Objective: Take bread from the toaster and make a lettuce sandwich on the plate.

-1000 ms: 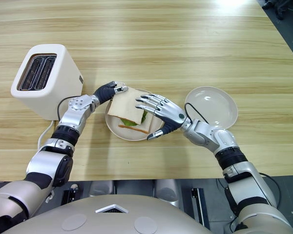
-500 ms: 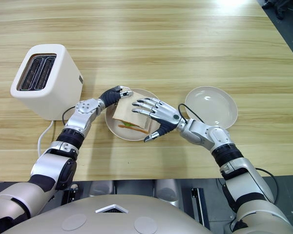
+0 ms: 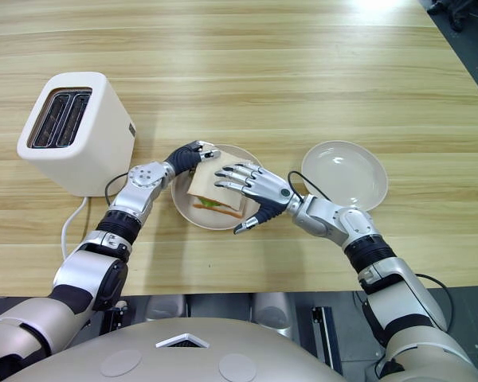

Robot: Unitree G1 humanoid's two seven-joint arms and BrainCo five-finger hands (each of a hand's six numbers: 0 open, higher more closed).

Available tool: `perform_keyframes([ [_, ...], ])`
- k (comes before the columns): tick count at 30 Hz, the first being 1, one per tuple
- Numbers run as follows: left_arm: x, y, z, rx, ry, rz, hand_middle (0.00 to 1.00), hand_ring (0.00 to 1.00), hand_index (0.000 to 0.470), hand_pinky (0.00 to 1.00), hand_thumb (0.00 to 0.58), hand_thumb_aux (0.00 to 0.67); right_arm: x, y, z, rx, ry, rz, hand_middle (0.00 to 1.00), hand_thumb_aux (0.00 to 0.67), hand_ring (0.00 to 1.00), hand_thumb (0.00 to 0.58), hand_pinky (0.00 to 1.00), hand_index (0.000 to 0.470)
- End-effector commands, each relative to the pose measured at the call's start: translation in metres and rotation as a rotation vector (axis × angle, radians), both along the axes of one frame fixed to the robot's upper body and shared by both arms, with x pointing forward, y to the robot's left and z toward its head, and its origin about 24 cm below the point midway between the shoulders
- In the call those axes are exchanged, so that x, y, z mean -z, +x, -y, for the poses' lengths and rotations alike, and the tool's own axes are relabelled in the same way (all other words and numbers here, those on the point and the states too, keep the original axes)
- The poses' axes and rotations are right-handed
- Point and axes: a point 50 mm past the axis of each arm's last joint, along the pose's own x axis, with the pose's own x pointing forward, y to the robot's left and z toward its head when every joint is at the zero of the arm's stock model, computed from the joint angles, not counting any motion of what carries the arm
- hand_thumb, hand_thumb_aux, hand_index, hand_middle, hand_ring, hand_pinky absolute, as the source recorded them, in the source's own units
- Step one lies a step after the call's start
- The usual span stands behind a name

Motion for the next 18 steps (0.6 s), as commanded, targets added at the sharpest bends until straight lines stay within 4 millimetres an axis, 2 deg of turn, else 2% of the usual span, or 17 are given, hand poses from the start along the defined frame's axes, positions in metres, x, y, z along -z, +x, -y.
perform_keyframes([
  [1,0.004,0.000,0.002,0.009,0.047,0.002,1.00,1.00,0.460,1.00,0.580,0.670,0.002,-0.001,-0.002,-0.006,-0.020,-0.019,0.00,0.000,0.00,0.000,0.00,0.000],
  [6,0.004,0.000,0.005,0.020,0.072,0.017,1.00,1.00,0.460,1.00,0.580,0.670,0.006,-0.001,0.000,-0.001,-0.049,-0.057,0.00,0.000,0.00,0.000,0.00,0.000],
  [12,0.005,-0.001,0.005,0.024,0.109,0.050,1.00,1.00,0.460,1.00,0.580,0.670,0.038,-0.009,0.013,0.017,-0.304,-0.300,0.00,0.000,0.00,0.000,0.00,0.000],
  [13,0.004,0.000,0.005,0.024,0.125,0.068,1.00,1.00,0.420,1.00,0.576,0.612,0.042,-0.011,0.015,0.020,-0.327,-0.329,0.00,0.000,0.00,0.000,0.00,0.000],
  [14,0.002,0.000,0.005,0.022,0.140,0.089,1.00,1.00,0.269,1.00,0.480,0.391,0.044,-0.012,0.016,0.023,-0.344,-0.354,0.00,0.000,0.00,0.000,0.00,0.000],
  [15,0.000,0.001,0.004,0.016,0.155,0.114,1.00,1.00,0.078,1.00,0.179,0.113,0.045,-0.013,0.017,0.023,-0.351,-0.378,0.00,0.000,0.00,0.000,0.00,0.000],
  [16,-0.003,0.003,0.003,0.008,0.170,0.144,1.00,1.00,0.000,1.00,0.000,0.000,0.046,-0.014,0.018,0.024,-0.360,-0.394,0.00,0.000,0.00,0.000,0.00,0.000],
  [18,-0.014,0.008,0.001,-0.022,0.207,0.232,1.00,1.00,0.000,1.00,0.000,0.000,0.046,-0.015,0.019,0.028,-0.372,-0.411,0.00,0.000,0.00,0.000,0.00,0.000],
])
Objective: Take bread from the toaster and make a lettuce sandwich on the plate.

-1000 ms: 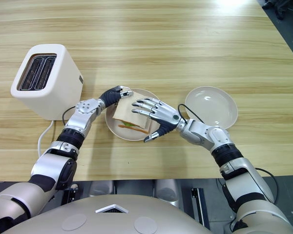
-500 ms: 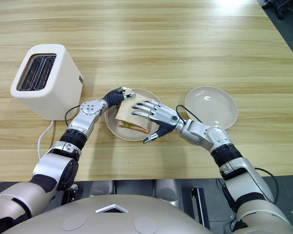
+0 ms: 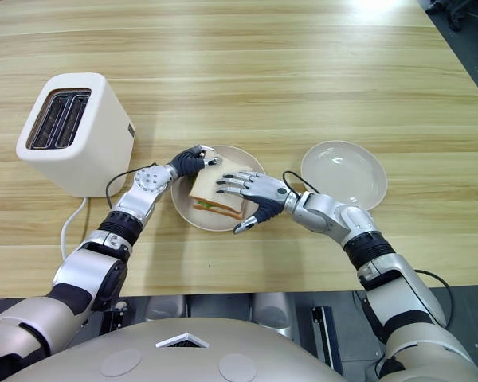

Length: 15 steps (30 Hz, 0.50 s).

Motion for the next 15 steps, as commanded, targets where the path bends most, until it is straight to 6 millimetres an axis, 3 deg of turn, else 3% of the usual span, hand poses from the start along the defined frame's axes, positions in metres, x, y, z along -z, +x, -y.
perform_keyframes([
  [1,-0.026,0.012,-0.002,-0.033,0.070,0.205,1.00,1.00,0.000,1.00,0.000,0.000,0.036,-0.018,0.019,0.021,-0.223,-0.192,0.00,0.000,0.00,0.000,0.00,0.000],
  [8,-0.087,0.026,-0.026,-0.248,0.090,0.577,1.00,1.00,0.000,1.00,0.000,0.000,0.022,-0.012,0.016,0.029,-0.181,-0.140,0.00,0.000,0.00,0.000,0.00,0.000],
  [11,-0.108,0.027,-0.040,-0.356,0.048,0.678,0.95,0.95,0.000,0.95,0.000,0.000,0.020,-0.010,0.016,0.039,-0.167,-0.123,0.00,0.000,0.00,0.000,0.00,0.000],
  [13,-0.116,0.026,-0.049,-0.416,0.035,0.729,0.80,0.80,0.000,0.80,0.000,0.000,0.017,-0.008,0.015,0.043,-0.150,-0.108,0.00,0.000,0.00,0.000,0.00,0.000],
  [15,-0.121,0.024,-0.058,-0.464,0.020,0.759,0.79,0.79,0.000,0.79,0.000,0.000,0.015,-0.007,0.014,0.044,-0.133,-0.097,0.00,0.000,0.00,0.000,0.00,0.000],
])
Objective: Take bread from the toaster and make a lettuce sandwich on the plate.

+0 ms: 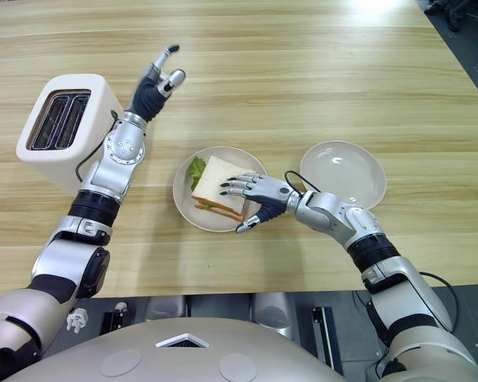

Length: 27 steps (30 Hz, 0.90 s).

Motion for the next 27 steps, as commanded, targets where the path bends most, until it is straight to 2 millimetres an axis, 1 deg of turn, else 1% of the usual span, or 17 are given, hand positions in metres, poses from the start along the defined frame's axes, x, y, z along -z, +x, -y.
perform_keyframes([
  [1,-0.004,-0.005,-0.022,-0.096,-0.042,0.049,0.79,0.79,0.000,0.79,0.000,0.000,0.018,-0.007,0.009,0.022,-0.084,-0.061,0.00,0.005,0.00,0.009,0.00,0.004],
  [2,-0.005,-0.007,-0.025,-0.106,-0.048,0.056,0.78,0.78,0.000,0.78,0.000,0.000,0.015,-0.006,0.008,0.022,-0.062,-0.044,0.00,0.013,0.00,0.023,0.00,0.009],
  [4,-0.005,-0.013,-0.030,-0.100,-0.060,0.072,0.77,0.77,0.000,0.77,0.000,0.000,-0.004,-0.002,0.003,0.027,0.086,0.050,0.00,0.024,0.00,0.040,0.00,0.016],
  [5,-0.004,-0.017,-0.030,-0.081,-0.064,0.069,0.42,0.42,0.000,0.42,0.000,0.000,-0.016,0.000,0.000,0.029,0.174,0.093,0.00,0.034,0.00,0.058,0.00,0.023],
  [6,-0.004,-0.019,-0.029,-0.066,-0.067,0.067,0.03,0.03,0.000,0.03,0.000,0.000,-0.023,0.000,0.000,0.030,0.230,0.121,0.00,0.060,0.00,0.100,0.00,0.041],
  [7,-0.003,-0.022,-0.028,-0.048,-0.070,0.061,0.00,0.00,0.000,0.00,0.000,0.000,-0.031,0.000,0.000,0.035,0.300,0.142,0.02,0.202,0.02,0.297,0.02,0.139],
  [8,-0.001,-0.026,-0.026,-0.018,-0.080,0.046,0.00,0.00,0.000,0.00,0.000,0.000,-0.039,-0.001,0.001,0.043,0.388,0.149,0.24,0.352,0.24,0.449,0.24,0.242],
  [9,0.001,-0.031,-0.024,0.013,-0.094,0.027,0.00,0.00,0.146,0.00,0.310,0.213,-0.049,-0.002,0.002,0.059,0.521,0.130,0.59,0.410,0.59,0.493,0.59,0.281],
  [10,0.004,-0.039,-0.023,0.050,-0.107,0.009,0.00,0.00,0.460,0.00,0.580,0.670,-0.057,-0.004,0.005,0.079,0.651,0.100,1.00,0.659,1.00,0.580,1.00,0.453],
  [11,0.007,-0.047,-0.023,0.088,-0.117,-0.013,1.00,1.00,0.460,1.00,0.580,0.670,-0.063,-0.006,0.009,0.099,0.753,0.069,1.00,0.670,1.00,0.580,1.00,0.460],
  [12,0.008,-0.052,-0.023,0.112,-0.122,-0.027,1.00,1.00,0.460,1.00,0.580,0.670,-0.067,-0.008,0.012,0.110,0.812,0.046,1.00,0.670,1.00,0.580,1.00,0.460],
  [15,0.017,-0.085,-0.026,0.223,-0.146,-0.085,1.00,1.00,0.460,1.00,0.580,0.670,-0.070,-0.016,0.024,0.140,0.941,-0.094,1.00,0.670,1.00,0.580,1.00,0.460],
  [18,0.026,-0.120,-0.028,0.350,-0.134,-0.162,1.00,1.00,0.460,1.00,0.580,0.670,-0.066,-0.030,0.032,0.134,0.946,-0.246,1.00,0.670,1.00,0.580,1.00,0.460],
  [20,0.035,-0.147,-0.029,0.438,-0.113,-0.235,1.00,1.00,0.460,1.00,0.580,0.670,-0.053,-0.044,0.036,0.127,0.855,-0.384,1.00,0.670,1.00,0.580,1.00,0.460],
  [23,0.057,-0.187,-0.025,0.529,-0.064,-0.389,1.00,1.00,0.460,1.00,0.580,0.670,-0.033,-0.068,0.043,0.124,0.670,-0.530,1.00,0.670,1.00,0.580,1.00,0.460],
  [25,0.072,-0.209,-0.017,0.589,-0.009,-0.490,1.00,1.00,0.460,1.00,0.580,0.670,-0.024,-0.082,0.045,0.117,0.572,-0.607,1.00,0.670,1.00,0.580,1.00,0.460],
  [27,0.084,-0.224,-0.007,0.644,0.040,-0.566,1.00,1.00,0.460,1.00,0.580,0.670,-0.013,-0.092,0.046,0.105,0.457,-0.654,1.00,0.670,1.00,0.580,1.00,0.460],
])
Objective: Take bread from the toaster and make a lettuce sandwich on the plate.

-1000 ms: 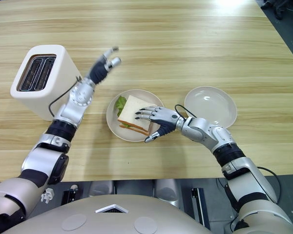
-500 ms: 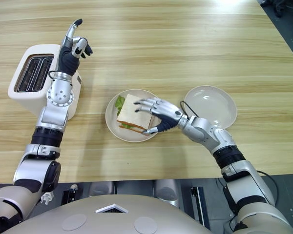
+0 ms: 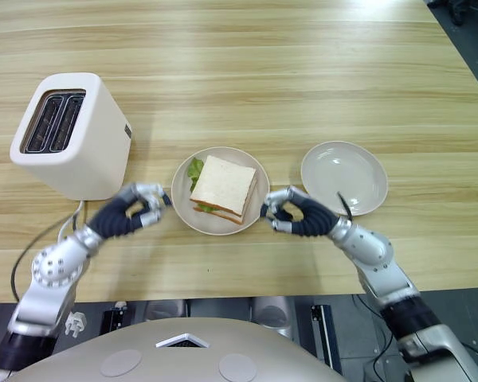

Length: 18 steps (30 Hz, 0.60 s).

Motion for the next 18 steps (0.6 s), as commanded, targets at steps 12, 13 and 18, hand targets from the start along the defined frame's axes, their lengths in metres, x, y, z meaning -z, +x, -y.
perform_keyframes([
  [12,0.068,0.005,0.037,0.310,0.712,0.096,1.00,1.00,0.460,1.00,0.580,0.670,0.044,0.013,-0.023,-0.220,-0.603,0.215,1.00,0.670,1.00,0.580,1.00,0.460],
  [13,0.068,0.009,0.039,0.314,0.727,0.113,1.00,1.00,0.460,1.00,0.580,0.670,0.045,0.016,-0.024,-0.217,-0.624,0.229,1.00,0.670,1.00,0.580,1.00,0.460],
  [18,0.075,0.036,0.041,0.329,0.804,0.156,1.00,1.00,0.460,1.00,0.580,0.670,0.052,0.040,-0.035,-0.219,-0.722,0.288,1.00,0.670,1.00,0.580,1.00,0.460],
])
